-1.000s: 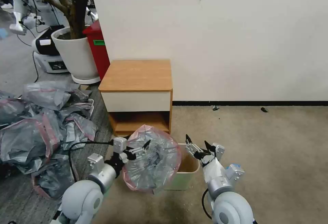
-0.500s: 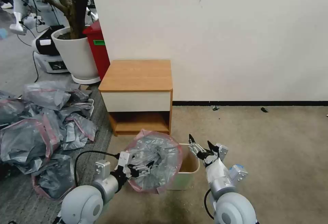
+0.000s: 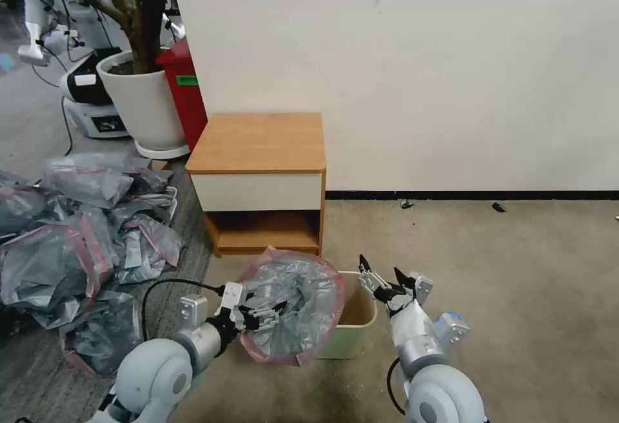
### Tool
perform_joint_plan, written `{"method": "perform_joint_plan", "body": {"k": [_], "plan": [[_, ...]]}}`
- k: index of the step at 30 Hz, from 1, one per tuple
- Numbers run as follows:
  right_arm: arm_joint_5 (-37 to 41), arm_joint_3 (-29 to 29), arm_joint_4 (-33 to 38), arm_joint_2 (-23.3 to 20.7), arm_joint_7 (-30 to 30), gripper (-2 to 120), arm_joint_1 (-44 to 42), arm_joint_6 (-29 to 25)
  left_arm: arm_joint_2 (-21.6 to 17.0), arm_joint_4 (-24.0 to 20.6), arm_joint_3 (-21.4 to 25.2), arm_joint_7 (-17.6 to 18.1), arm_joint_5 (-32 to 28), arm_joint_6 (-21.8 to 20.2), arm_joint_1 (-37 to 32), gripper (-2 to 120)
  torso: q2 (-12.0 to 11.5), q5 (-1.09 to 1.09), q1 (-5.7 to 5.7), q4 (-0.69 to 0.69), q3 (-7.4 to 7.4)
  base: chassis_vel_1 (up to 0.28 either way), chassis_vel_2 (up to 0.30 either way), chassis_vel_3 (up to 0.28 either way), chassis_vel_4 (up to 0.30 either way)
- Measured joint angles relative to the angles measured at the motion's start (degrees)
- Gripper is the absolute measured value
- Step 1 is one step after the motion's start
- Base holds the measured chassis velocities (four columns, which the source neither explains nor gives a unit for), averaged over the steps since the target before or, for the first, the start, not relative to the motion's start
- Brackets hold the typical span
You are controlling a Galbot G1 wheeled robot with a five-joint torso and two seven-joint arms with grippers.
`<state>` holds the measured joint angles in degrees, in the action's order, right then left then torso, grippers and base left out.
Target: Pick up the garbage bag from the table and place it over the trash can.
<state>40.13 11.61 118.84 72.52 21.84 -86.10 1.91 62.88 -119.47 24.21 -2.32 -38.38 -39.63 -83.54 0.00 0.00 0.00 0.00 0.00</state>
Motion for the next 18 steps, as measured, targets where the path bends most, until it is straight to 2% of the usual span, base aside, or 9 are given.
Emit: {"method": "perform_joint_plan", "body": {"k": [2,8,11,18], "plan": [[0.00,-0.03,-0.34,0.00,0.00,96,0.15,-0.09,-0.22,0.49,-0.36,2.07,-2.32,-0.60,1.09,77,0.00,0.00,0.00,0.00,0.00,0.000,0.000,0.000,0.000],[0.02,-0.05,-0.83,-0.13,0.00,96,0.67,-0.12,-1.05,1.45,-1.14,4.24,-4.39,-1.94,2.95,67,0.00,0.00,0.00,0.00,0.00,0.000,0.000,0.000,0.000],[0.07,-0.13,-1.20,-0.15,0.00,96,1.04,-0.14,-1.85,2.08,-2.07,6.41,-6.34,-2.50,4.63,61,0.00,0.00,0.00,0.00,0.00,0.000,0.000,0.000,0.000],[0.13,-0.24,-1.73,-0.16,0.00,96,1.51,-0.17,-3.76,3.17,-4.14,9.15,-9.32,-2.62,6.94,59,0.00,0.00,0.00,0.00,0.00,0.000,0.000,0.000,0.000]]}}
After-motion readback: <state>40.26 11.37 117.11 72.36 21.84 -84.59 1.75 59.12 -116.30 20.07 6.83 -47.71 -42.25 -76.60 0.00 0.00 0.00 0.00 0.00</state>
